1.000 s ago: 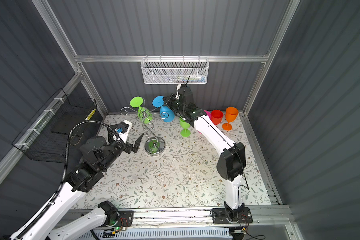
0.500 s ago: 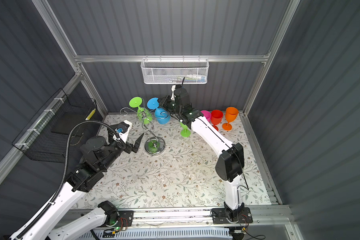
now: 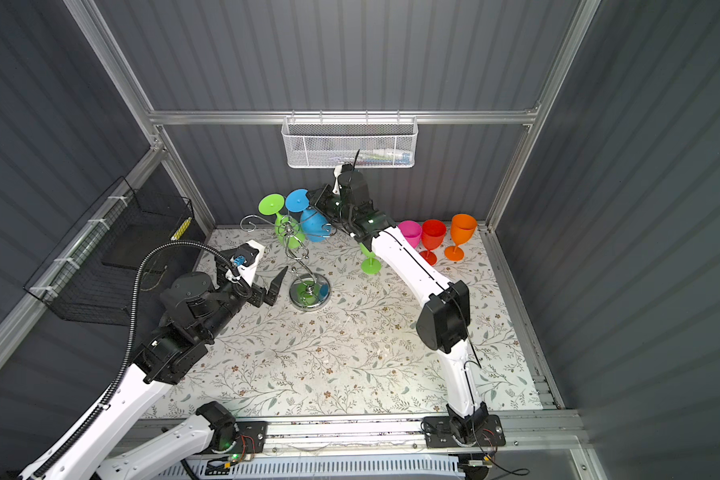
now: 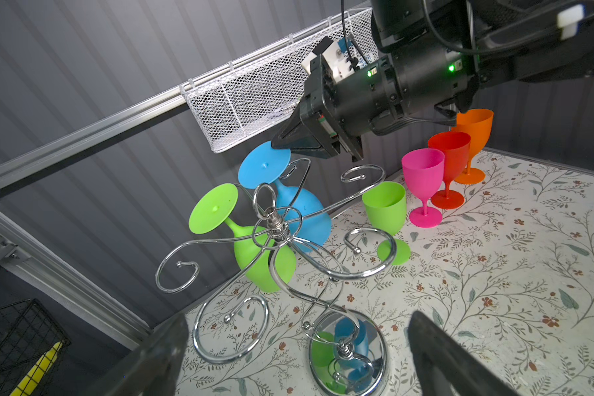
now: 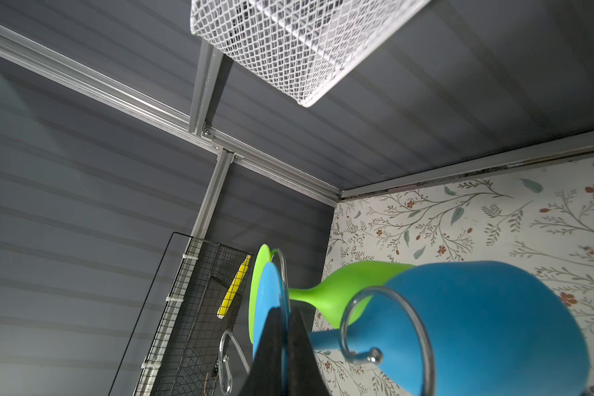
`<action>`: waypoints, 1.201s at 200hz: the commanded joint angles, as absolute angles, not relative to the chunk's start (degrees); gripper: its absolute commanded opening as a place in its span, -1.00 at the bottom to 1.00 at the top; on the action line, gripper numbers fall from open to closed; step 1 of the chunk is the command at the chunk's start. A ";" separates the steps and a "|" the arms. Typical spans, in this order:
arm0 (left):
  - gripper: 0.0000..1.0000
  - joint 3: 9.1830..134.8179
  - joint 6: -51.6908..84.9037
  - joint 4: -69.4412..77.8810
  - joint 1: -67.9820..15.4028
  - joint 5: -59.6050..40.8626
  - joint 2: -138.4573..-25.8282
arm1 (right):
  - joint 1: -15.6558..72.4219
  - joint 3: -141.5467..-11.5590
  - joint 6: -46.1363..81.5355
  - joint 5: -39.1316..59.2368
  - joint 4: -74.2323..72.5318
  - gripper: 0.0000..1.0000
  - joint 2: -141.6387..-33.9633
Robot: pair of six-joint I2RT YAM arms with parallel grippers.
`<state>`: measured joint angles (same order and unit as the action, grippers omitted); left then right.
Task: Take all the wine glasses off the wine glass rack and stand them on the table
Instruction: 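Lift the blue glass up off the rack hook with the right gripper, then carry the blue glass toward the robot, bowl hanging down, with right gripper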
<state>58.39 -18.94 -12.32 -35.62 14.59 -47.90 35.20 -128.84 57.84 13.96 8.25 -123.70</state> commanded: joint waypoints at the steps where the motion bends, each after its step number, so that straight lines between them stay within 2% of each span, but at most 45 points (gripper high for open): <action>1: 0.99 57.65 -19.28 -10.98 -35.18 14.91 -48.24 | 35.31 -132.68 58.29 13.92 7.31 -1.00 -124.74; 98: 0.99 57.41 -19.33 -11.00 -35.24 14.90 -48.51 | 31.92 -127.56 57.52 10.49 -4.99 -1.00 -123.32; 125: 0.99 57.43 -19.34 -11.06 -35.24 14.93 -48.69 | 30.45 -123.34 56.93 9.77 -8.50 -1.00 -120.13; 201: 0.99 57.50 -18.35 -10.76 -35.24 14.02 -49.65 | 27.08 -98.13 48.11 8.08 -14.24 -1.00 -98.50; 240: 0.99 59.91 -11.65 -9.62 -35.32 14.05 -51.38 | 26.81 -85.90 40.02 9.14 -11.61 -1.00 -85.18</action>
<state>58.37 -17.15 -11.79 -35.62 14.09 -50.57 26.85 -91.11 47.22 8.56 -11.29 -91.31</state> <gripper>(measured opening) 0.997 0.056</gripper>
